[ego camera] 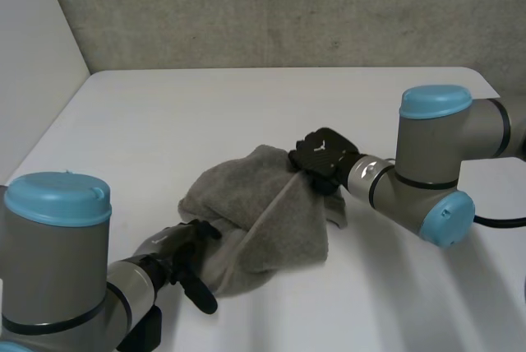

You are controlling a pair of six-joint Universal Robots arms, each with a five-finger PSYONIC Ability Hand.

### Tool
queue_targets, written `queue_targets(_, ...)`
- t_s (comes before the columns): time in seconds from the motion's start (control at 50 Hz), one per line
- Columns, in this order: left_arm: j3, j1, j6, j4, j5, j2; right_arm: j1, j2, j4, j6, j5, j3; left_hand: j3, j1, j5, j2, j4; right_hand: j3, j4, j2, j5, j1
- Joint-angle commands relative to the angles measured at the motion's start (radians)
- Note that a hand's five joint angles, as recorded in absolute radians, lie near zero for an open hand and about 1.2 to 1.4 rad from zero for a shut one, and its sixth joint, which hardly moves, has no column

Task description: Fold the towel.

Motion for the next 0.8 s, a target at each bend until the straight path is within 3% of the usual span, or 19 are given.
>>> queue_targets(0.02, 0.027, -0.029, -0.006, 0.079, 0.0, -0.038, 0.0, -0.134, -0.022, 0.048, 0.01, 0.04, 0.039, 0.04, 0.039, 0.039, 0.04, 0.243, 0.235, 0.234, 0.299, 0.459)
queue_targets(0.2, 0.095, -0.061, -0.049, 0.144, -0.003, -0.118, 0.0, -0.229, -0.016, 0.079, 0.022, 0.116, 0.048, 0.049, 0.048, 0.048, 0.048, 0.243, 0.235, 0.234, 0.299, 0.459)
queue_targets(0.36, 0.15, -0.095, -0.059, 0.144, -0.003, -0.194, -0.001, -0.272, -0.012, 0.083, 0.111, 0.155, 0.166, 0.166, 0.166, 0.165, 0.166, 0.243, 0.235, 0.234, 0.299, 0.459)
queue_targets(0.38, 0.158, -0.098, -0.056, 0.144, -0.003, -0.206, -0.001, -0.272, -0.012, 0.083, 0.111, 0.155, 0.279, 0.28, 0.279, 0.279, 0.279, 0.243, 0.235, 0.234, 0.299, 0.459)
queue_targets(0.4, 0.164, -0.101, -0.055, 0.152, -0.003, -0.219, -0.003, -0.277, -0.012, 0.085, 0.119, 0.16, 0.533, 0.534, 0.533, 0.533, 0.533, 0.243, 0.235, 0.234, 0.299, 0.459)
queue_targets(0.52, 0.176, -0.106, -0.047, 0.158, -0.003, -0.24, -0.009, -0.295, -0.014, 0.14, 0.151, 0.159, 0.929, 0.93, 0.929, 0.929, 0.929, 0.243, 0.235, 0.234, 0.299, 0.459)
queue_targets(0.54, 0.179, -0.106, -0.046, 0.159, -0.011, -0.248, -0.009, -0.295, -0.014, 0.14, 0.151, 0.159, 1.091, 1.092, 1.091, 1.091, 1.091, 0.243, 0.235, 0.234, 0.299, 0.459)
queue_targets(0.62, 0.202, -0.106, -0.029, 0.161, -0.049, -0.25, -0.009, -0.286, -0.017, 0.137, 0.18, 0.139, 1.093, 1.094, 1.093, 1.093, 1.093, 0.243, 0.235, 0.234, 0.299, 0.459)
queue_targets(0.74, 0.372, -0.086, 0.162, 0.178, -0.146, -0.243, -0.009, -0.24, -0.055, 0.042, 0.197, 0.016, 1.093, 1.094, 1.093, 1.093, 1.093, 0.243, 0.235, 0.234, 0.299, 0.459)
queue_targets(0.8, 0.646, -0.035, 0.333, 0.265, -0.163, -0.237, -0.007, -0.236, -0.18, 0.043, 0.226, -0.074, 1.093, 1.094, 1.093, 1.093, 1.093, 0.243, 0.235, 0.234, 0.299, 0.459)
